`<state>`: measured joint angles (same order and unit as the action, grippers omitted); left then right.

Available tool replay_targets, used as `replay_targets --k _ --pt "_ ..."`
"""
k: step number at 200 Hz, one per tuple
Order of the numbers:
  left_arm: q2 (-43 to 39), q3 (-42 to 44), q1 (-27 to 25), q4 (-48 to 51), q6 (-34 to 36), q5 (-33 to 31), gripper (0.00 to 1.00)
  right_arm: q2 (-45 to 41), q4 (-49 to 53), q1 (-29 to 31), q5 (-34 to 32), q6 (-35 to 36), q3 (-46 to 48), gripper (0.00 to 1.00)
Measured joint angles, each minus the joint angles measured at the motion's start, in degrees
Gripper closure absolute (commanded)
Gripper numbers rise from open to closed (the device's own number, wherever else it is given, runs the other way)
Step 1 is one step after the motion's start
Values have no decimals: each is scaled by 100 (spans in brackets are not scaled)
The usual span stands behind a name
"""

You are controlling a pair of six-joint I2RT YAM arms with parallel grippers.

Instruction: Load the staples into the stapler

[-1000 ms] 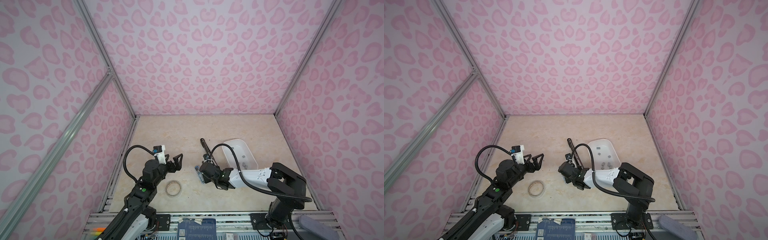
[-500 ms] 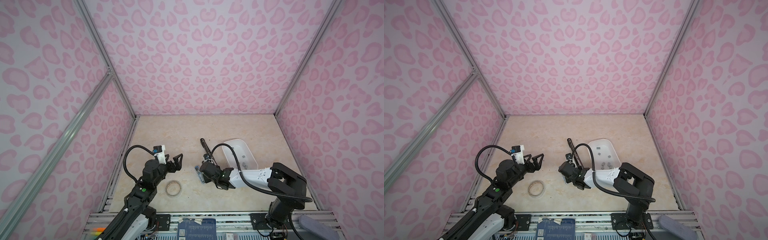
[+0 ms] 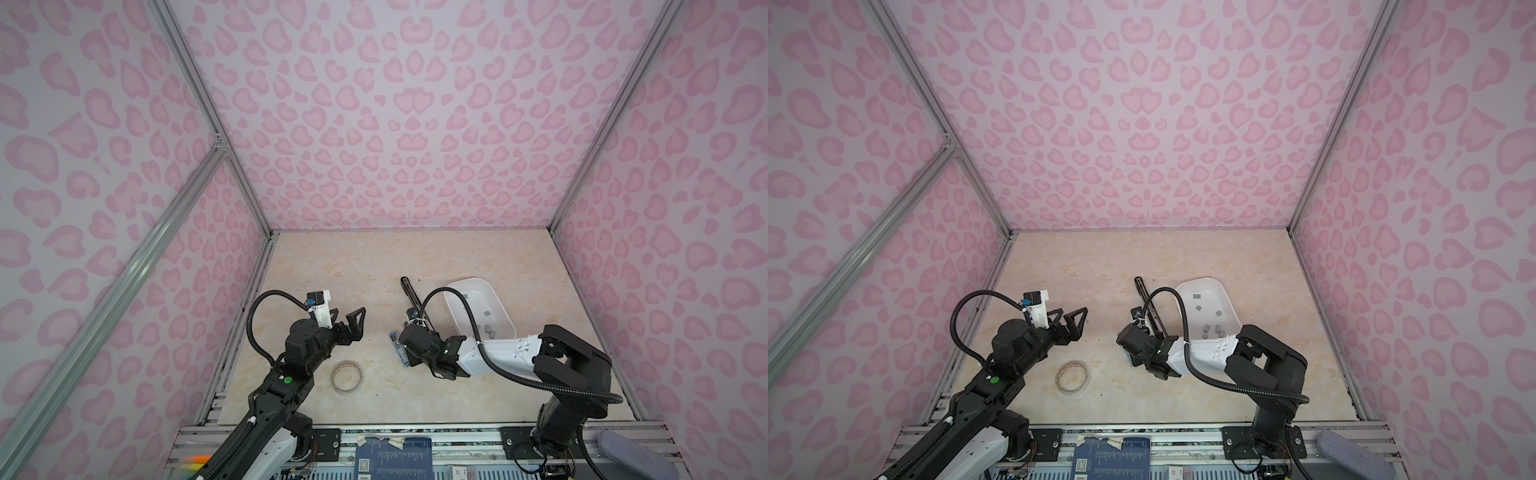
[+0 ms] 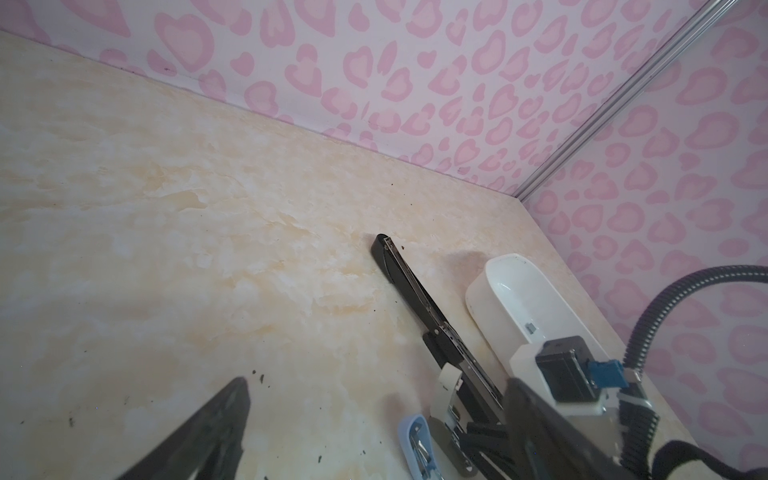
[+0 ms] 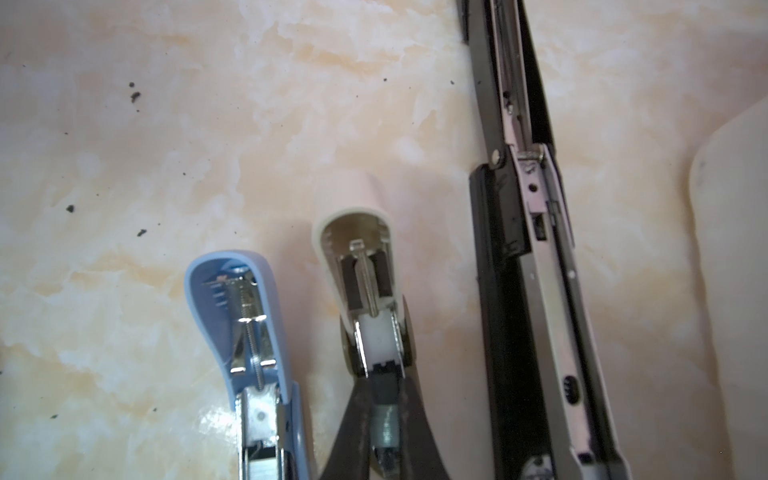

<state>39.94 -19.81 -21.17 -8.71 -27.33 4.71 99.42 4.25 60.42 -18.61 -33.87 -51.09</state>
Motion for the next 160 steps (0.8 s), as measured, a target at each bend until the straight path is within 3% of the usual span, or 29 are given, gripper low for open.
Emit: replay_targets --k 106,160 --pt "26 0 0 0 0 0 4 -111 83 0 -15 72 -9 98" --pt "39 -22 0 0 0 2 4 -413 302 -4 -87 643 -85 98"
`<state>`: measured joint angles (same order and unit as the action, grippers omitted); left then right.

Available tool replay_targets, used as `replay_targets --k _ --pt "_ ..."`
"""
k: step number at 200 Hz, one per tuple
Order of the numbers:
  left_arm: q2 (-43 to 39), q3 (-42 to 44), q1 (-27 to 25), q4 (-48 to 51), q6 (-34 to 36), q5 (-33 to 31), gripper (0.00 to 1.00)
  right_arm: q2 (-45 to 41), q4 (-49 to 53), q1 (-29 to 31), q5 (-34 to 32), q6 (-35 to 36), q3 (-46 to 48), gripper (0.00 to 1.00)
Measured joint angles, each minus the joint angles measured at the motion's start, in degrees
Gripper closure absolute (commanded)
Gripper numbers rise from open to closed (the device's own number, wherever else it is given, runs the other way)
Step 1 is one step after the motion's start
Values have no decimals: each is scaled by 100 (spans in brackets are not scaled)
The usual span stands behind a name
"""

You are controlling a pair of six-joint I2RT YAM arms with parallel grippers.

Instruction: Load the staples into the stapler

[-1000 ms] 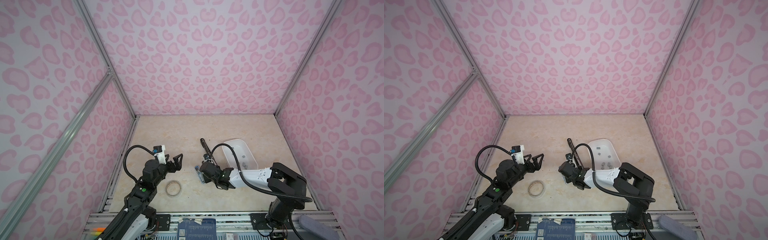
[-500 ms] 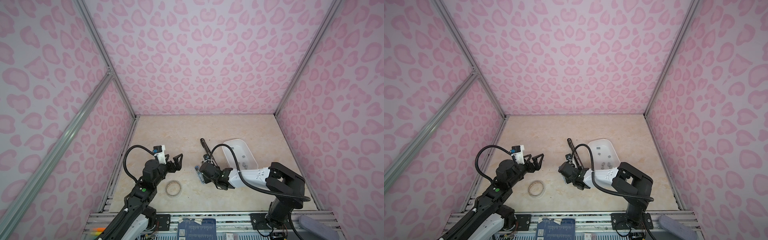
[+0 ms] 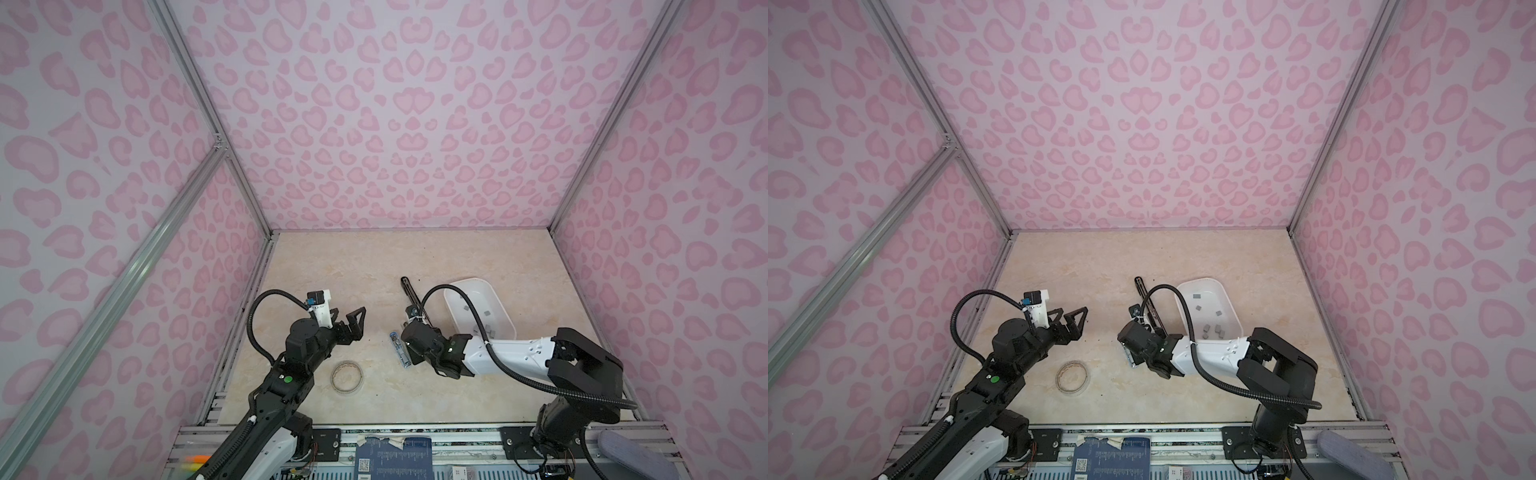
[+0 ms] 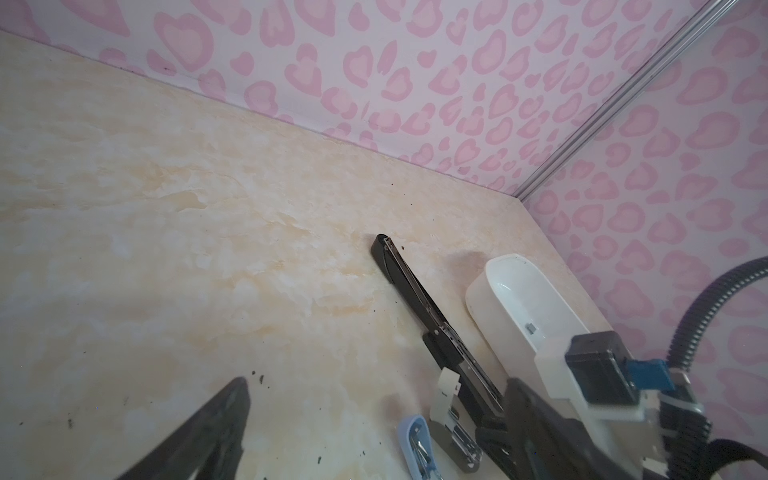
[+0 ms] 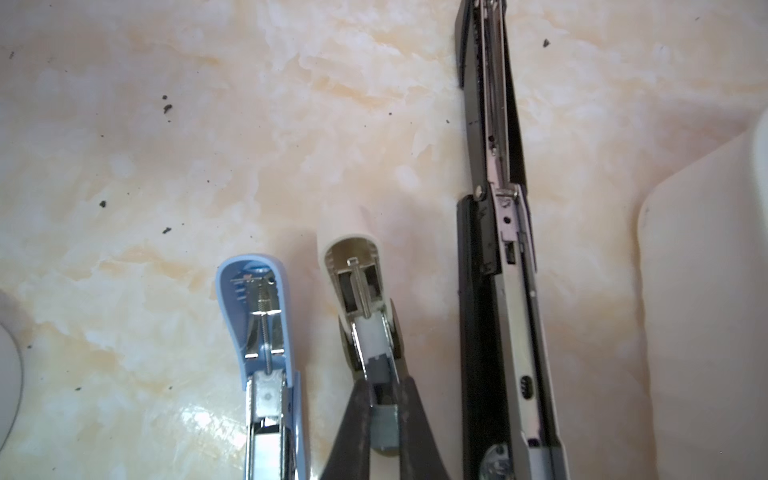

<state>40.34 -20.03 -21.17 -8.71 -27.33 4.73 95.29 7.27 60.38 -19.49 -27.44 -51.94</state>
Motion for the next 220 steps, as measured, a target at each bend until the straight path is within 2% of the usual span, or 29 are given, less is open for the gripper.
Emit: replay_targets --k 36,71,147,185,220 --pt "33 -15 0 2 66 -155 4 -166 433 -11 68 369 -227 97" --pt "22 -197 -7 168 72 -380 2 -192 577 -116 496 883 -212 98" --pt "-114 -1550 -181 1137 -1775 -1121 1 -205 442 -612 1333 1550 -238 97" --pt "-367 -1582 -188 1659 -2199 -1547 3 -109 367 -680 1528 1757 -369 98" --pt "-710 -1473 -188 1690 -2319 -1947 3 -4 313 -675 1655 1759 -319 98"
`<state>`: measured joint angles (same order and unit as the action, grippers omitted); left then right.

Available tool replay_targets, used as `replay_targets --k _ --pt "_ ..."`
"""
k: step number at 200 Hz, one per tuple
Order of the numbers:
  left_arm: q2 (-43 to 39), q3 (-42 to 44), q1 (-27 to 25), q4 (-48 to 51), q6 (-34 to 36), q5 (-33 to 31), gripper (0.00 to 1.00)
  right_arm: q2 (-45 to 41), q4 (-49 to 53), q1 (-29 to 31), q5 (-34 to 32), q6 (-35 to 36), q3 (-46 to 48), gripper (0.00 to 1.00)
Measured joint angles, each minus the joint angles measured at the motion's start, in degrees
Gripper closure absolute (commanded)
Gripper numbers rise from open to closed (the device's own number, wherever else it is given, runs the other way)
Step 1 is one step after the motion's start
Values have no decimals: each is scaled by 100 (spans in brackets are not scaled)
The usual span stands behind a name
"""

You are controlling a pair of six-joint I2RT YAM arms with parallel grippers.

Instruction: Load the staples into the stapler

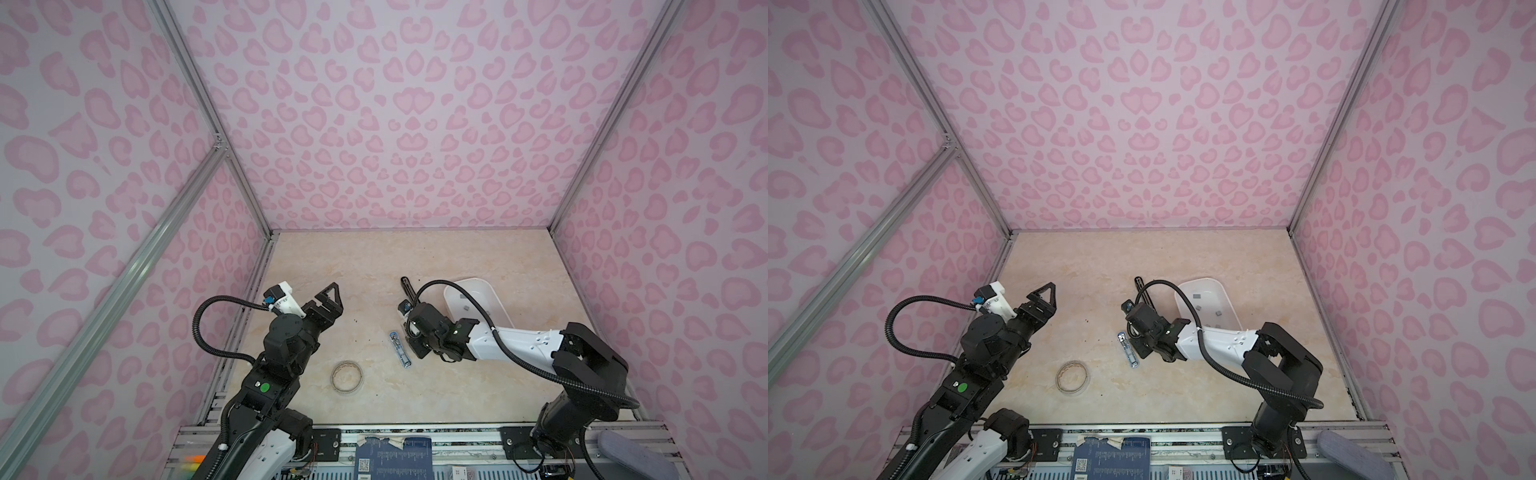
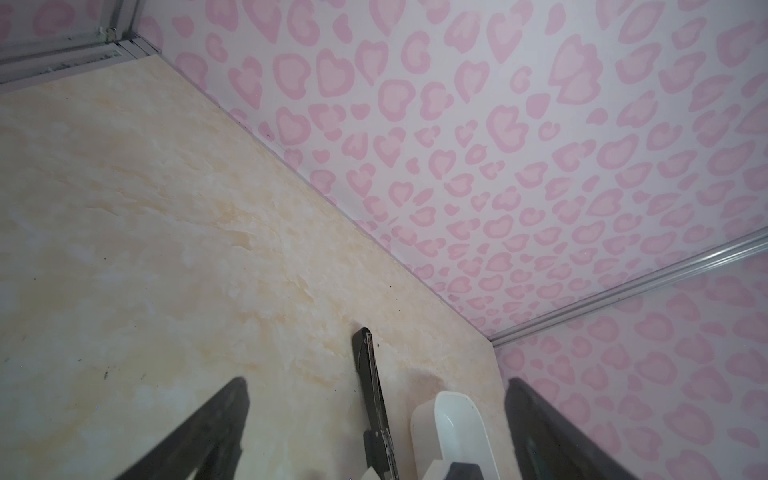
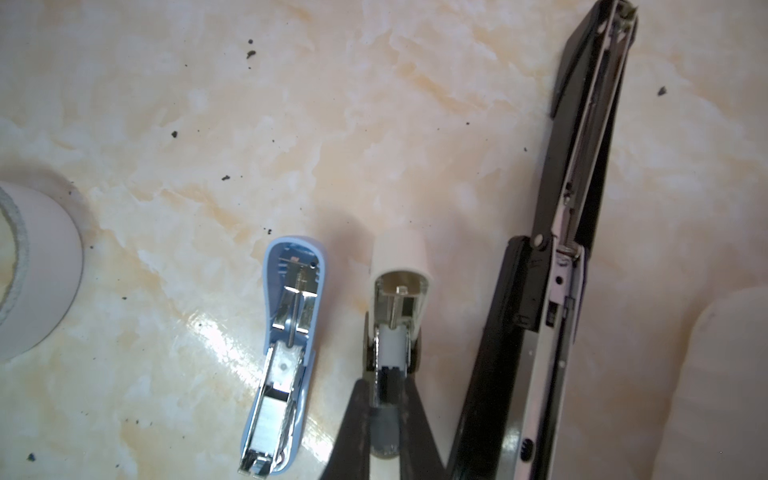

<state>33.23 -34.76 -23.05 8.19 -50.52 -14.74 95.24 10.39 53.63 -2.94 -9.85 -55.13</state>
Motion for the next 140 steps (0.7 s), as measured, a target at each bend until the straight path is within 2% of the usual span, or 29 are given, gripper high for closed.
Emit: replay_targets --k 52,74,113,140 --pt "592 -387 0 271 -92 -127 3 87 -87 -11 2 -9 39 99" --pt "599 -420 0 415 -103 -85 3 87 -155 -35 -13 -55 87 99" --pt "168 398 0 289 184 -164 3 83 -210 -131 -48 -142 168 99" --pt "306 483 0 114 658 -240 3 74 -249 -125 -24 -195 223 99"
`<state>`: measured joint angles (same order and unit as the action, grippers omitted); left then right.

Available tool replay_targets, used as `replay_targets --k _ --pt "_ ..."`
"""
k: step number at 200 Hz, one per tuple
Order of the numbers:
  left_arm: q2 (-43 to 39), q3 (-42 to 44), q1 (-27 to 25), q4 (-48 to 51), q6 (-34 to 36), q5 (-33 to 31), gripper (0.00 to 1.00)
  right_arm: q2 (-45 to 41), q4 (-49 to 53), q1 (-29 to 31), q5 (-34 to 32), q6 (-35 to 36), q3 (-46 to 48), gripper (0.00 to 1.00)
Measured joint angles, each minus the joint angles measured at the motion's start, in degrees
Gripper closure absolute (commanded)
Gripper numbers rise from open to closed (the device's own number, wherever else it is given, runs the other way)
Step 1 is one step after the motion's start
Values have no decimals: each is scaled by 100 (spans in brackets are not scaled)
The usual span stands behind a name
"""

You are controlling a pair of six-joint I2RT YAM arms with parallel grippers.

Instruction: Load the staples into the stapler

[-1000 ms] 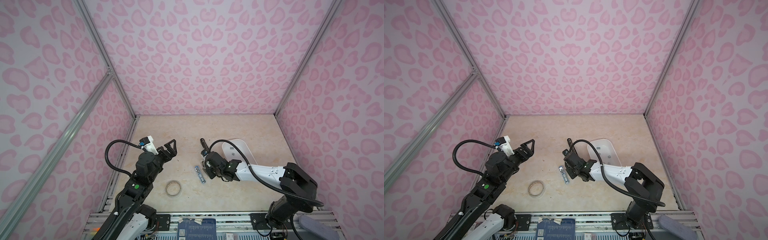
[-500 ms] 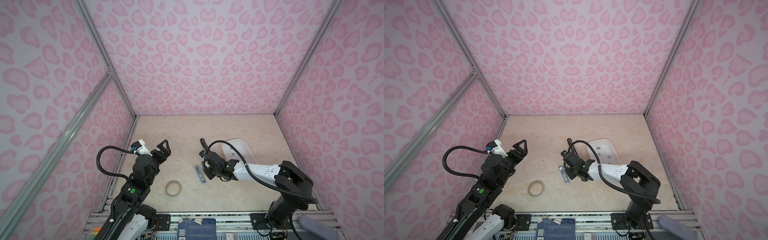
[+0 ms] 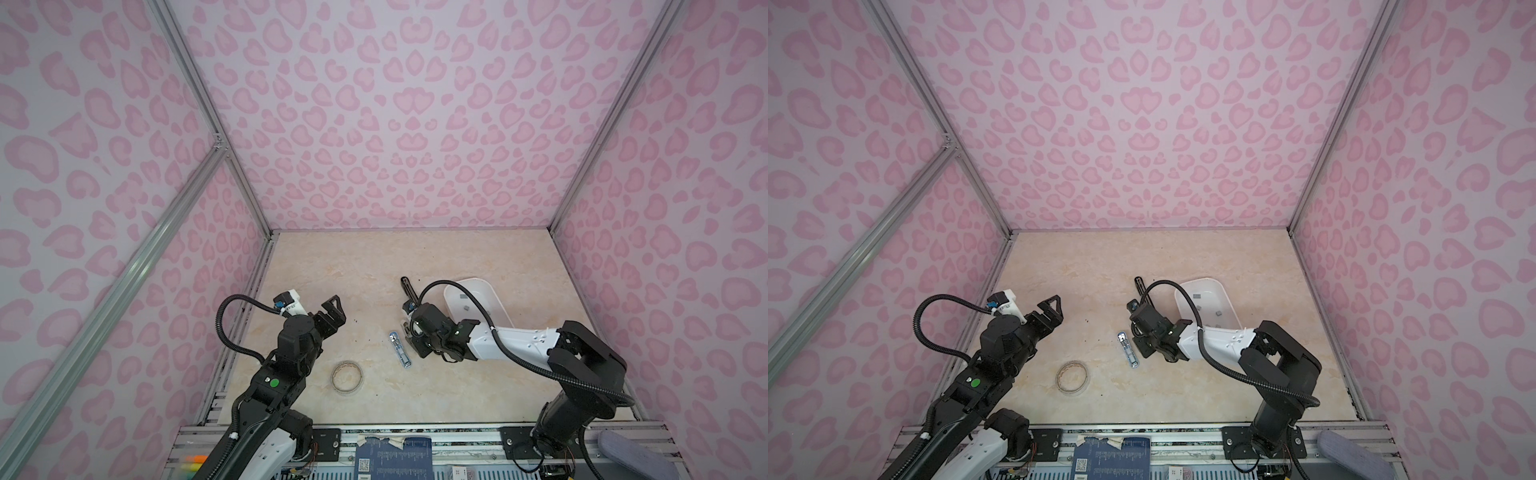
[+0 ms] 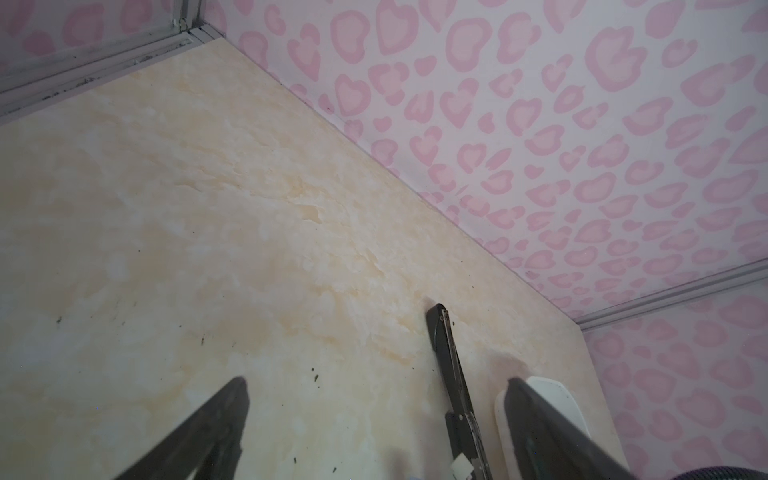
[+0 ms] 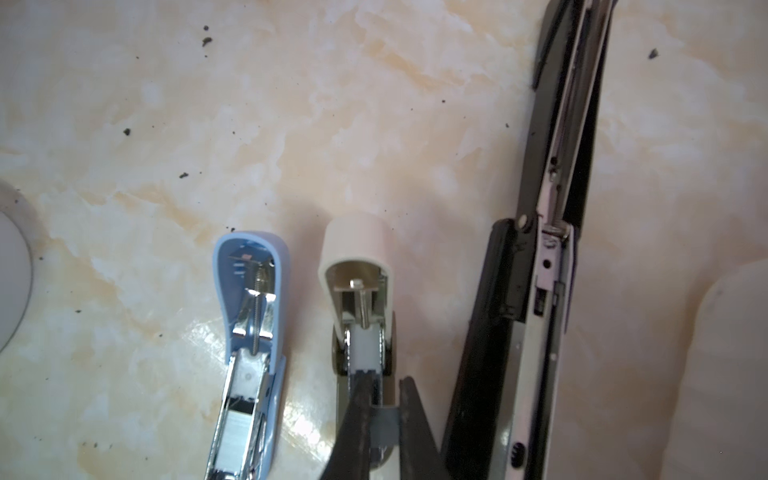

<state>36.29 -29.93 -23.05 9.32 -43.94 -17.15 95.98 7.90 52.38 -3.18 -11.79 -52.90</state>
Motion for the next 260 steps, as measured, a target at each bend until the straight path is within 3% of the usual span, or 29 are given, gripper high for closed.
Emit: replay_targets --k 67,260 --pt "855 -328 0 -251 608 269 3 181 -79 -31 164 -111 -24 99" --pt "529 -201 0 -494 815 385 3 125 -195 -70 317 -175 -2 99"
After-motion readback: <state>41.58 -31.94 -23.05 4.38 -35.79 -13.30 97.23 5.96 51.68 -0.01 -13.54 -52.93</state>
